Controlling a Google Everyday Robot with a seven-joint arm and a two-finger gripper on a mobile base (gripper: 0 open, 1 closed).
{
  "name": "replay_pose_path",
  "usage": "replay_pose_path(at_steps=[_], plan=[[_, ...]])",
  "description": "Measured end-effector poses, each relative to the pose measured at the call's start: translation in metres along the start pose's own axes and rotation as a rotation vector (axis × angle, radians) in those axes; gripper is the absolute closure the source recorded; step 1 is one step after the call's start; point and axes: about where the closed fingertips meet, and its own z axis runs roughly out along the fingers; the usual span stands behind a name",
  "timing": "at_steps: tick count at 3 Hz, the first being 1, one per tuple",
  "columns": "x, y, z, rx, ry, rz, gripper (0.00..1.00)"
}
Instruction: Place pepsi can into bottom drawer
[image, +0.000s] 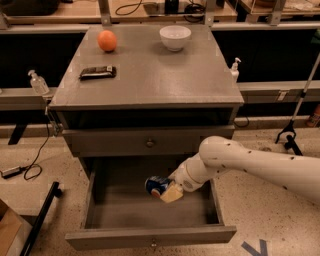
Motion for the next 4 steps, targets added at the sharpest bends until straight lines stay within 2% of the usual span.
replay_pose_path(at_steps=[1,2,4], plan=[[0.005,-0.004,0.024,-0.027,-0.037,-0.005,1.00],[0.013,-0.008,0.055,-0.055,-0.035,0.016,0.87],[0.024,-0.008,0.109,-0.152,-0.029,0.060,0.41]])
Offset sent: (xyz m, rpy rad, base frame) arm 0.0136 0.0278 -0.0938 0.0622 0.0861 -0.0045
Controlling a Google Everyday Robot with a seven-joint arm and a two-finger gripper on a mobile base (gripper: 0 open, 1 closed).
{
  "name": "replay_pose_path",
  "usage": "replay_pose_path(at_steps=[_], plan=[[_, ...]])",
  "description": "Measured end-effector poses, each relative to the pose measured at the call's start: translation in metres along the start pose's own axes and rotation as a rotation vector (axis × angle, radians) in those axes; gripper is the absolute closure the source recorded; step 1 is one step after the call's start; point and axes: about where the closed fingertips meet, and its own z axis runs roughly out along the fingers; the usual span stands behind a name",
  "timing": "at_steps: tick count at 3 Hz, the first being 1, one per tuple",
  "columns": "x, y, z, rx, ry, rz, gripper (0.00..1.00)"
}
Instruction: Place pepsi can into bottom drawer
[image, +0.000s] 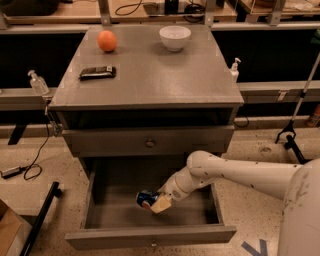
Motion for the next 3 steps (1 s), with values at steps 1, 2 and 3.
replay_pose_path(at_steps=[1,2,3], plan=[[0.005,-0.005,0.014,-0.021,0.002,0.020,0.18],[0.007,-0.012,0.030,-0.025,0.021,0.048,0.00],[0.007,-0.012,0.030,-0.025,0.021,0.048,0.00]])
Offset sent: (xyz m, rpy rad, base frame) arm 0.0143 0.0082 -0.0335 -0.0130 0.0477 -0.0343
